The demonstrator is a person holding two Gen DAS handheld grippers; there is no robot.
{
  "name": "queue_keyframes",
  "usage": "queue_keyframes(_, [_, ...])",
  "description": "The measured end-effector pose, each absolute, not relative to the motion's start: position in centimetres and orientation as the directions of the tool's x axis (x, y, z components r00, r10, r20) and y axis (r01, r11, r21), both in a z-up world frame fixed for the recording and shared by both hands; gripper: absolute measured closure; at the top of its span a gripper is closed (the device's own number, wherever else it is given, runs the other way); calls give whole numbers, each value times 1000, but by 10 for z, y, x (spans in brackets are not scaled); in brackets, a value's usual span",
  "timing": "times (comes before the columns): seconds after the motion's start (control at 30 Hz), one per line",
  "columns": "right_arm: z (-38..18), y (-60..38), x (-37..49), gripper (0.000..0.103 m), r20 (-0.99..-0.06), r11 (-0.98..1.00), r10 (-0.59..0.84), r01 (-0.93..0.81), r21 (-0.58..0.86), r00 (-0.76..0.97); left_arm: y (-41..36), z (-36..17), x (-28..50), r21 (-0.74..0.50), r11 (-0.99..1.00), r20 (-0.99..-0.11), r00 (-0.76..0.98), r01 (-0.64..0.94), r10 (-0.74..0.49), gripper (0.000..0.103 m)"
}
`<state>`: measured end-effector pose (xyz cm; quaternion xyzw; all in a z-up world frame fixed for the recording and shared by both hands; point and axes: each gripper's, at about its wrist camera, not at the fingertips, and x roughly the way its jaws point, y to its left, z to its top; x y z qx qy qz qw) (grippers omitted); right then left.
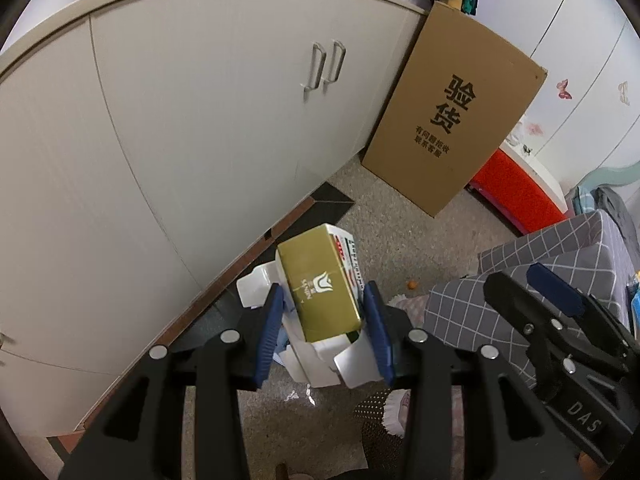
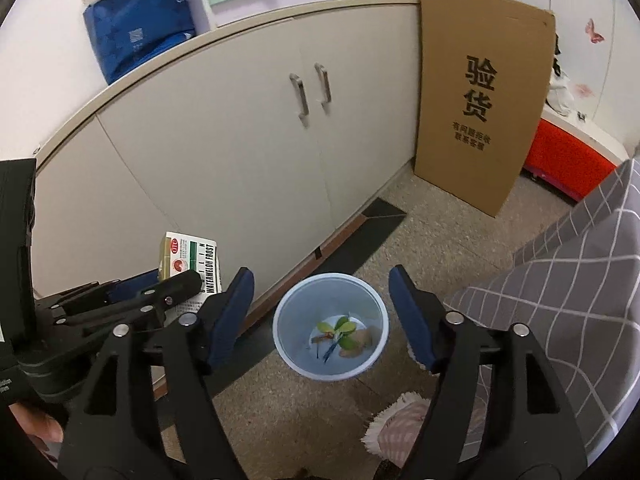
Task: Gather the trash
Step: 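Carry the box and tube to the wastebasket and open both tools, then grasp the red-white snack wrapper with the left tool while the right tool grasps rolled newspaper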
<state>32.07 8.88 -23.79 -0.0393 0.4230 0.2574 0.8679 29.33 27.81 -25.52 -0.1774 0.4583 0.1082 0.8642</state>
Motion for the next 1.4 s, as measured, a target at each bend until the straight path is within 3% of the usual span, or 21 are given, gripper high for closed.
queue_keyframes(0.17, [-234, 85, 319, 29, -745, 878, 390, -462, 123, 542, 275, -258, 302, -197, 920, -833, 552, -338, 24, 62])
queue_keyframes(0.57, [-203, 59, 315, 20, -614, 933, 323, -351, 80, 720, 258, -243, 333, -177, 940, -811, 584, -291, 28, 58])
queue_keyframes(0.6, [-202, 57, 316, 20, -611, 936, 320, -342, 84, 724, 258, -242, 334, -181, 939, -808, 589, -293, 28, 46])
queue_keyframes(0.63, [-201, 55, 316, 20, -607, 937, 321, -336, 94, 727, 259, -242, 337, -184, 934, -809, 587, -306, 33, 23])
queue_keyframes(0.67, [-200, 54, 316, 20, -605, 937, 324, -334, 100, 727, 261, -241, 337, -191, 926, -807, 589, -324, 40, 19])
queue_keyframes(1.03, [-188, 42, 306, 20, -607, 940, 322, -321, 115, 727, 263, -213, 307, -221, 905, -772, 632, -364, 66, 19])
queue_keyframes(1.4, [-149, -18, 267, 19, -555, 952, 306, -264, 158, 773, 200, -158, 275, -207, 947, -702, 711, -247, 32, 19])
